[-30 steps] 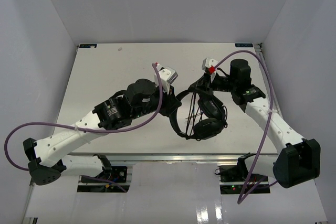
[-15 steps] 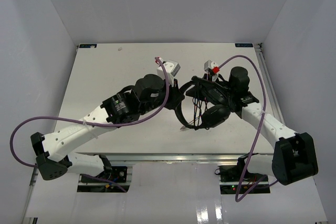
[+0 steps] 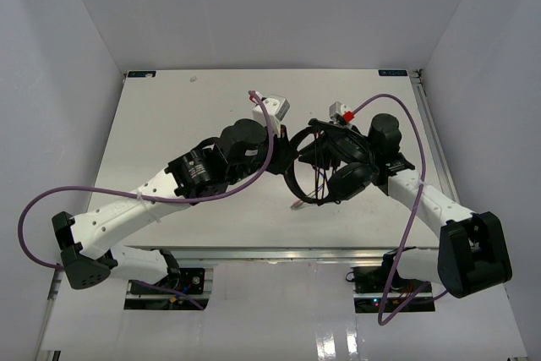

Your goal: Wrap the headphones

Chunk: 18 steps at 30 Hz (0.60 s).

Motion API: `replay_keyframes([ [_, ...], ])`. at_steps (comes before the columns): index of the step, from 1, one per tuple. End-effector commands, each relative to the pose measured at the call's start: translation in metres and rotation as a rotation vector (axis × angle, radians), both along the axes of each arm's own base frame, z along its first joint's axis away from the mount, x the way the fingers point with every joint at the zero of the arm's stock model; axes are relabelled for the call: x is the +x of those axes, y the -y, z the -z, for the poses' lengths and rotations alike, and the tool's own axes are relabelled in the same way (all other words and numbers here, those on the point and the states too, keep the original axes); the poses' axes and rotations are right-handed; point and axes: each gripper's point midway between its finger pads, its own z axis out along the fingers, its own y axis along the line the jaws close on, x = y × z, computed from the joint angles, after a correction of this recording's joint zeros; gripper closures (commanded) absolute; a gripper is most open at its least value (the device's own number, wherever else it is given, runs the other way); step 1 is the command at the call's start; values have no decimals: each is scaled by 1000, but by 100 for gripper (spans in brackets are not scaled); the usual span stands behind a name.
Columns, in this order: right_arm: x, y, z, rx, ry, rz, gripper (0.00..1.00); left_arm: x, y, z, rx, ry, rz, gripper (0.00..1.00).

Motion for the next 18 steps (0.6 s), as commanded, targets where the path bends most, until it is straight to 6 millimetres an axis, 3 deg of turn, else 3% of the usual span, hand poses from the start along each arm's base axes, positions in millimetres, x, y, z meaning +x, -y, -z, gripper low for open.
replay_keyframes([
  [1, -1, 3, 2, -1, 34, 8, 65, 3, 2, -45, -136, 57, -30, 100],
  [6, -1, 5, 10, -18, 45, 15, 58, 6, -5, -49, -141, 70, -64, 100],
  [15, -3, 7, 24, -60, 131, -54, 35, 6, -13, -59, -159, 92, -78, 100],
  [18, -6, 6, 32, -72, 137, -117, 34, 5, -13, -60, -164, 95, -72, 100],
])
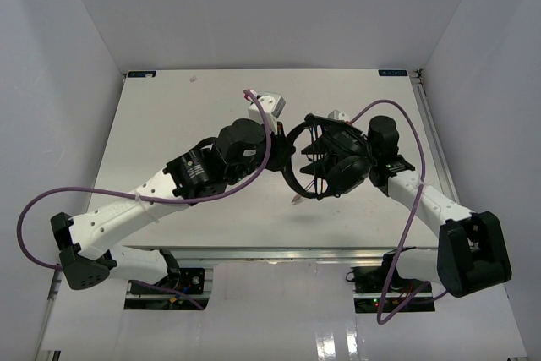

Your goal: Wrap the headphones

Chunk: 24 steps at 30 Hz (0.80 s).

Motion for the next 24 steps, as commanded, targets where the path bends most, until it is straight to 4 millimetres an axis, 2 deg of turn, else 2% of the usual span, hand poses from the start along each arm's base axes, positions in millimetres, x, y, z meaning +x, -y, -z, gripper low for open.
replay_keyframes([
  [1, -2, 0, 10, -26, 66, -102, 34, -6, -6, -55, -157, 73, -1, 100],
  [5, -3, -2, 18, -38, 79, -155, 34, -6, -6, -59, -161, 81, 6, 100],
  [9, 6, -3, 28, -59, 139, -173, 34, -8, -7, -63, -169, 86, 11, 100],
  [17, 16, -3, 48, -99, 151, -166, 34, -10, -12, -74, -187, 107, 14, 100],
  [24, 26, -4, 52, -114, 167, -151, 33, -13, -12, -73, -186, 103, 27, 100],
])
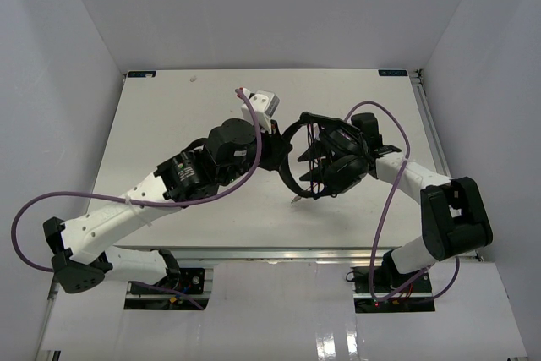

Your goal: Wrap the headphones

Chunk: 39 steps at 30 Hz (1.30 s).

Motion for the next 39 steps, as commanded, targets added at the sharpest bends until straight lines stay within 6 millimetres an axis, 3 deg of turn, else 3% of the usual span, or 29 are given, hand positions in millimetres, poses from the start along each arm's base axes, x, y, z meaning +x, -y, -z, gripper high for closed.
replay_keyframes([
  [1, 15, -1, -13, 10, 77, 3, 33, -9, -4, -55, -159, 67, 21, 100],
  [10, 8, 1, -4, 2, 49, 4, 34, -7, -16, -61, -167, 85, -23, 100],
  [20, -13, 4, 18, 4, -39, -10, 41, -8, -28, -66, -213, 83, -64, 100],
  [25, -28, -5, 9, 32, -75, -67, 54, -6, -29, -67, -219, 81, -75, 100],
  [29, -38, -19, -1, 42, -68, -106, 59, -6, -30, -69, -225, 82, -79, 100],
  [32, -37, -25, -4, 33, -68, -95, 57, -6, -29, -69, -226, 80, -76, 100],
  [36, -28, -26, -4, 18, -51, -52, 47, -8, -28, -71, -231, 81, -68, 100],
  [39, -27, -29, -9, 28, -72, -67, 52, -8, -28, -73, -232, 83, -67, 100],
])
